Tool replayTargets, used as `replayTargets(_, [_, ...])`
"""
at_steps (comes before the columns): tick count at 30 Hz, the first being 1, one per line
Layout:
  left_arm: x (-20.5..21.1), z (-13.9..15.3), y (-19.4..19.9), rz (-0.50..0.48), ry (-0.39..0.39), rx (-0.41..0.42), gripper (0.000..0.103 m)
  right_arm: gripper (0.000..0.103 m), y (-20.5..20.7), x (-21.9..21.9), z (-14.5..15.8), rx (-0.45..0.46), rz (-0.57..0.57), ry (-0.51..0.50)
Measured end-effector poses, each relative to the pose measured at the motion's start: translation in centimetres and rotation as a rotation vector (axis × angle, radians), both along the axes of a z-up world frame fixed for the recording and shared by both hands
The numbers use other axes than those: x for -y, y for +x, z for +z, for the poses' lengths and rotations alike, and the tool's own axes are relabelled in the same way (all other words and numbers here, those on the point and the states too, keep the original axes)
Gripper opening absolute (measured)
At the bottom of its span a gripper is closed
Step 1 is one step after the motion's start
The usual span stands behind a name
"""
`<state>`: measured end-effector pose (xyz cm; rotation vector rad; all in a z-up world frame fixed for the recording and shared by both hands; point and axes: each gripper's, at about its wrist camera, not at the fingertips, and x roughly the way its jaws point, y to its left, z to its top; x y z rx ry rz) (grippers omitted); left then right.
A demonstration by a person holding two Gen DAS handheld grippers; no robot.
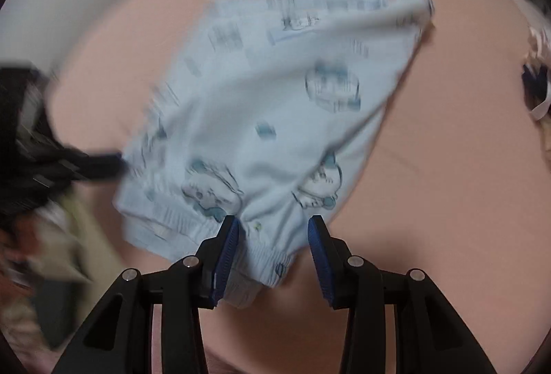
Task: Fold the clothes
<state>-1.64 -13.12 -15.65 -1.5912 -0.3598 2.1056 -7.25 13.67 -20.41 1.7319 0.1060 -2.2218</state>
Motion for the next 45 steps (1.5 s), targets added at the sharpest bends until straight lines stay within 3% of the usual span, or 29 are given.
replayTargets(2, [-0.5,-0.9,0.6,-0.006,-0.004,0.016,0.004,0.041,0.4,-0.9,0.2,0.010,-0.008,-0.023])
replayTargets(4, [0.7,-0.1,0.4,0.060,0.093,0.015,0.004,0.041,0.4,-1.9,0.8,0.045,-0.028,-0.026])
replayTargets(6, [1.6,0.9,0.1,0.099,0.173,0.001,0.007,0.042,0.4,-2.2,2.1,0.004,-0.034,-0.022])
replayTargets(8, [1.4,1.7,-0.2,0.082,0.172,-0.019,0.018,0.042,-0.1,-2.2,2.8,-0.030,-0.053,-0.052])
replayTargets(10, [0.4,1.6,-0.4,0.037,0.142,-0.014,0.048,0.042,-0.7,-2.1,3.3,-0.054,-0.078,-0.092])
replayTargets(14, [-1.5,0.5,-0.5,-0.027,0.137,0.008,0.048,0.042,-0.7,-2.5,3.0,-0.051,-0.110,-0.105])
replayTargets(16, [-2.6,0.3,-0.8,-0.045,0.085,-0.001,0.024,0.042,-0.6,-2.7,2.8,-0.046,-0.126,-0.108])
replayTargets(18, [-3.2,0.2,-1.2,-0.048,0.048,-0.009,0.013,0.042,-0.5,-2.9,2.7,-0.041,-0.141,-0.110])
replayTargets(22, [-2.0,2.3,-0.5,-0.030,0.021,-0.074,0.008,0.042,-0.4,-3.1,2.1,-0.028,-0.161,-0.107])
replayTargets(30, [-0.1,2.4,0.8,0.006,-0.002,-0.075,0.009,0.044,0.1,0.0,-0.6,0.011,-0.066,-0.016])
replayTargets(38, [1.1,3.6,-0.6,0.047,-0.045,-0.125,0.013,0.047,-0.4,-1.0,2.0,-0.005,-0.025,-0.018])
replayTargets(42, [1.1,3.9,-5.6,0.098,-0.005,-0.156,0.041,0.047,-3.2,-2.5,3.5,-0.078,-0.084,-0.047])
replayTargets(45, [-1.7,3.3,-10.6,0.101,0.002,-0.157,0.044,0.047,-7.0,-4.0,4.5,-0.135,-0.152,-0.053])
